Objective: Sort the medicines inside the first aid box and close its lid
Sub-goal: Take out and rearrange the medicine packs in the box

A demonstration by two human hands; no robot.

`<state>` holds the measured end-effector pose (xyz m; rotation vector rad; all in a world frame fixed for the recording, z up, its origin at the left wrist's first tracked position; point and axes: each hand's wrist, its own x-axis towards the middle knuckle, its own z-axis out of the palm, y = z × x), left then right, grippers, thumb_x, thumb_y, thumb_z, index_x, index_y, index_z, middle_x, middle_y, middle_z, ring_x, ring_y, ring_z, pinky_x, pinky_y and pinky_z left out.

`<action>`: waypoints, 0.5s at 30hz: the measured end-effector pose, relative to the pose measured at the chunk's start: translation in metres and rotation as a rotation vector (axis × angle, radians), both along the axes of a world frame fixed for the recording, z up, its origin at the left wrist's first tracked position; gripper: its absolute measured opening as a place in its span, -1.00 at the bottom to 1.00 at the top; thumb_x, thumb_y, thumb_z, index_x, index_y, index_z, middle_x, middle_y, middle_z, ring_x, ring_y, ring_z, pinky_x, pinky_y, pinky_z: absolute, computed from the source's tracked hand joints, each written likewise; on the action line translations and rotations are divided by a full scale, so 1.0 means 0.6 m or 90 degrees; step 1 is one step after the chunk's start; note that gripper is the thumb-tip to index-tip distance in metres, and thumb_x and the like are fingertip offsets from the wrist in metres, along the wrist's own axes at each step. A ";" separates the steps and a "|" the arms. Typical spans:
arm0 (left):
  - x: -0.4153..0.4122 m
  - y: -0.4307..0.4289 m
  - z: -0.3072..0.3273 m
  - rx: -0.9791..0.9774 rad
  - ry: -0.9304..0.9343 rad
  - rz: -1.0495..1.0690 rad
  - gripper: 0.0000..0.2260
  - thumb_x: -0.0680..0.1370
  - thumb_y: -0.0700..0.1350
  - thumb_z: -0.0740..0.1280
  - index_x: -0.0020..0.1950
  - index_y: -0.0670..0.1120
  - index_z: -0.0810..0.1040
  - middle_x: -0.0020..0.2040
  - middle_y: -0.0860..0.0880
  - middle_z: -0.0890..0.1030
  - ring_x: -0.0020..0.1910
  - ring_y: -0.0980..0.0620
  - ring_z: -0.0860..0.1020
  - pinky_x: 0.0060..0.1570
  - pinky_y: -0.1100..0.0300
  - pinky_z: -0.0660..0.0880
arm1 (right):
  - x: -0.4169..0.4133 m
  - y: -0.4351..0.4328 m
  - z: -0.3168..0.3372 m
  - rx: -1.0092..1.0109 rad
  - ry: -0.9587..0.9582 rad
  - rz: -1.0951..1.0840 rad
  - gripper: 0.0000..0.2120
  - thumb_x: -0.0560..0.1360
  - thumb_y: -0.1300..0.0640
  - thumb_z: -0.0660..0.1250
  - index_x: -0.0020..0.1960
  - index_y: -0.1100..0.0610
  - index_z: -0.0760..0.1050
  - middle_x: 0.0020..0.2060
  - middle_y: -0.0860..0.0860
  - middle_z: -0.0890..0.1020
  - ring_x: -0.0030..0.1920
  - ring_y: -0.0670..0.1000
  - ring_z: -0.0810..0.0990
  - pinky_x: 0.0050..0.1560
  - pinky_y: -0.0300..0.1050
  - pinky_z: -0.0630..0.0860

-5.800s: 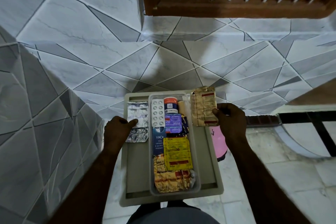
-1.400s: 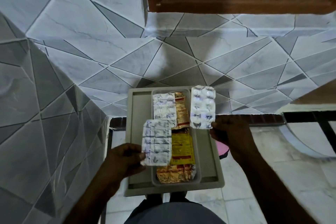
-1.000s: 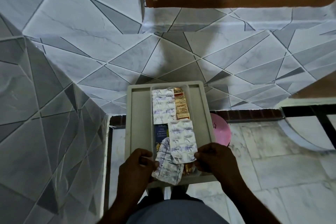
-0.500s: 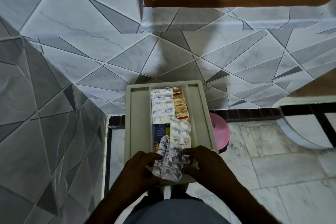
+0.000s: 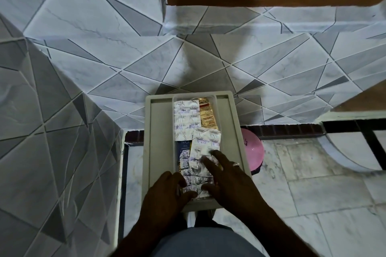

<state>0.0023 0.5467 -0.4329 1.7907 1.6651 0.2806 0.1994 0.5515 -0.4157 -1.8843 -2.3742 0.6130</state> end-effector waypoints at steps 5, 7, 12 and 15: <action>-0.005 0.006 0.003 -0.006 0.010 -0.015 -0.69 0.38 0.23 0.45 -0.06 0.11 0.44 -0.20 0.19 0.40 -0.26 0.23 0.39 -0.37 0.44 0.24 | -0.012 0.014 -0.001 -0.034 -0.032 0.023 -0.21 0.47 -0.31 0.25 0.56 -0.20 -0.07 0.59 0.00 -0.12 0.14 0.15 0.60 -0.07 -0.03 0.57; -0.006 0.007 0.008 -0.025 0.000 -0.013 -0.68 0.38 0.21 0.46 -0.07 0.15 0.38 -0.24 0.20 0.39 -0.29 0.26 0.39 -0.38 0.43 0.27 | -0.014 0.020 0.002 -0.091 -0.042 0.021 -0.23 0.49 -0.34 0.19 0.54 -0.26 -0.15 0.57 -0.05 -0.25 0.23 0.16 0.54 0.04 -0.03 0.53; -0.011 0.008 0.013 -0.033 -0.028 -0.002 -0.68 0.36 0.21 0.48 -0.09 0.17 0.38 -0.31 0.13 0.42 -0.32 0.20 0.45 -0.36 0.38 0.31 | -0.005 0.008 0.021 -0.128 -0.079 0.071 -0.31 0.52 -0.30 0.18 0.55 -0.20 -0.02 0.59 -0.01 -0.12 0.22 0.21 0.57 0.05 -0.03 0.52; -0.013 0.008 0.010 -0.045 -0.028 0.005 -0.67 0.35 0.21 0.48 -0.09 0.17 0.39 -0.28 0.13 0.44 -0.30 0.20 0.46 -0.34 0.39 0.32 | 0.002 0.002 0.024 -0.128 -0.090 0.082 -0.35 0.53 -0.29 0.17 0.54 -0.20 0.02 0.59 -0.03 -0.09 0.22 0.19 0.57 0.05 -0.02 0.53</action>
